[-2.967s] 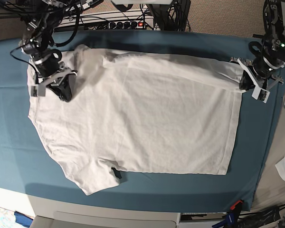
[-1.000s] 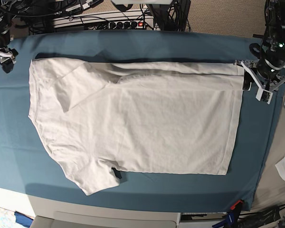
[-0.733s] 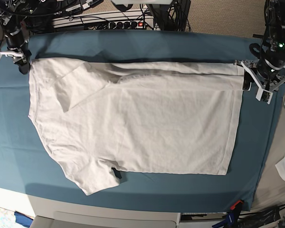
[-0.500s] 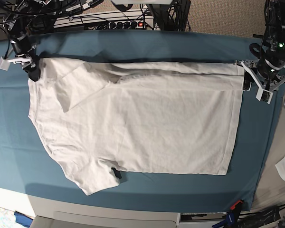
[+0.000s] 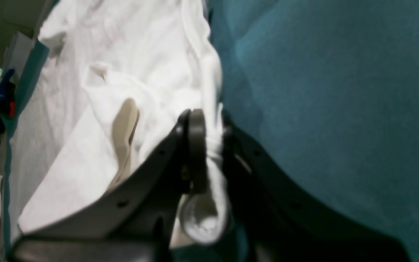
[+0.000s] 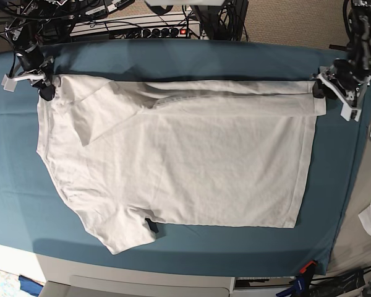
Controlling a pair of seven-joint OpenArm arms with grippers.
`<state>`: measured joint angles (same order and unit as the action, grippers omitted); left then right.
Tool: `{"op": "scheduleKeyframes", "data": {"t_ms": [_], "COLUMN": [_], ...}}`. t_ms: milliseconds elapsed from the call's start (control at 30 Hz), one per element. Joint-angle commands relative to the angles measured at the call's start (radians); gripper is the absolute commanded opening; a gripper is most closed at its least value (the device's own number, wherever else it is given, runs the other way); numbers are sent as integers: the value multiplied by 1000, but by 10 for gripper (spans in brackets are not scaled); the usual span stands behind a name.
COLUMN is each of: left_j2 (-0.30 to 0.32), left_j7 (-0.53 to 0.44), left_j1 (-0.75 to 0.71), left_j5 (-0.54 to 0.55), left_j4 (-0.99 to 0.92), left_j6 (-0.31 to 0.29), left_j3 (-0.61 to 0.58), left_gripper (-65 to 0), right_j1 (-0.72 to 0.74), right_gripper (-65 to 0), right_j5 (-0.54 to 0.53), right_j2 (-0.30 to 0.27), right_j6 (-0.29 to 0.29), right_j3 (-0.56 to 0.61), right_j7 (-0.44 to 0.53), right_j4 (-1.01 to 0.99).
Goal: Fold the T-shirt properly
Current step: 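Regrasp the folded edge and smooth it flat with both grippers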
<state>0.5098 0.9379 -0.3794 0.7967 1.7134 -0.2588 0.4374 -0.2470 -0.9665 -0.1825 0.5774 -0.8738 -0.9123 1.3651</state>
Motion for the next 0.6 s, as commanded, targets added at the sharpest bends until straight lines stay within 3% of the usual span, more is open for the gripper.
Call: {"op": "scheduleKeyframes", "data": {"t_ms": [0, 133, 267, 567], "left_j2": [20, 20, 20, 19], "left_j7": [14, 57, 76, 64], "left_j1": [6, 4, 2, 3], "left_j5": [31, 150, 214, 201], "left_j4": [-17, -64, -64, -64], "left_j6": [-17, -82, -110, -109], "left_j3": [35, 122, 149, 43], "left_gripper": [-372, -372, -372, -372], "right_j1": [-2, -2, -2, -2], "right_gripper": [-650, -650, -650, -650], "right_j5": [6, 5, 6, 6], "right_j2": [-14, -14, -14, -14], "right_j6": [15, 18, 18, 18], "right_j3": [0, 0, 0, 0], "right_j7": [-8, -6, -4, -4], "right_j4": [8, 8, 8, 8]}}
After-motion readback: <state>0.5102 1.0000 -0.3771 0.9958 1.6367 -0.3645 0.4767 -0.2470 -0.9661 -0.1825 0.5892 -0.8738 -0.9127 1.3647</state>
